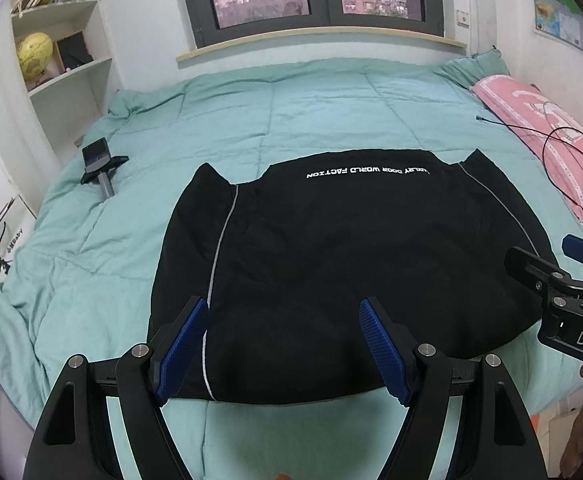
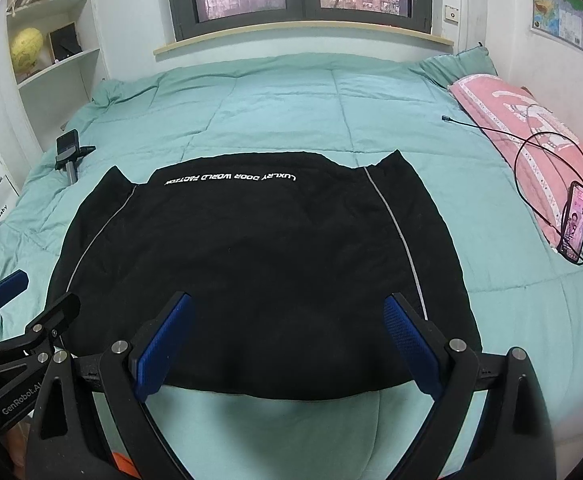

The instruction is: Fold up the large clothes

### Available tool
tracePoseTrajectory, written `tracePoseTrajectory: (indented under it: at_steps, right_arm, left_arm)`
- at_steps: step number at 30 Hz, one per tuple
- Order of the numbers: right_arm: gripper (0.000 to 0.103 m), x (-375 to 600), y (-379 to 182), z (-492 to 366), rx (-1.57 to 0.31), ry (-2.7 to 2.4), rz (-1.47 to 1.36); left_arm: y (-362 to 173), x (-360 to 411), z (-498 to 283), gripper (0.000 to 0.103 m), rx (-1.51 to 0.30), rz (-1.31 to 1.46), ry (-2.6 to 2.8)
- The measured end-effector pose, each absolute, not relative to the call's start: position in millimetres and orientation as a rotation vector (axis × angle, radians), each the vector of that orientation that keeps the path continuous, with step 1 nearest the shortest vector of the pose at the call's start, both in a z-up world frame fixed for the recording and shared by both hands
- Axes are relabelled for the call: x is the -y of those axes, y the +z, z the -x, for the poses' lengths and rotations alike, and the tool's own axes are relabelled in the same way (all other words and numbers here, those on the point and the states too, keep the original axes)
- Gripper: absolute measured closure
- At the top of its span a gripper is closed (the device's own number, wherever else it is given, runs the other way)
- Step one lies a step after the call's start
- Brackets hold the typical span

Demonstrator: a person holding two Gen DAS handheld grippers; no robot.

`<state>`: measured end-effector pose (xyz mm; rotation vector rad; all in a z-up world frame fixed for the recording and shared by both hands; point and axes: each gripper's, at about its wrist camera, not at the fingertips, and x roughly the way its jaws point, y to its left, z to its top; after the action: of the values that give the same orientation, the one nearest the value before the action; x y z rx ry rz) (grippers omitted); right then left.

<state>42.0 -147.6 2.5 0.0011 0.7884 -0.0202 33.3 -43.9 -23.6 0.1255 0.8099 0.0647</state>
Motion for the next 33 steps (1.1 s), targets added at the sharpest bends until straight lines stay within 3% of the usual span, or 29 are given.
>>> tracePoseTrajectory:
  at_steps: [33]
  right_arm:
    - [0.006, 153.1, -11.2, -52.5, -0.828, -0.022, -0.017]
  left_arm:
    - [-38.3, 52.1, -45.1, 0.024, -0.848, -0.137, 0.062]
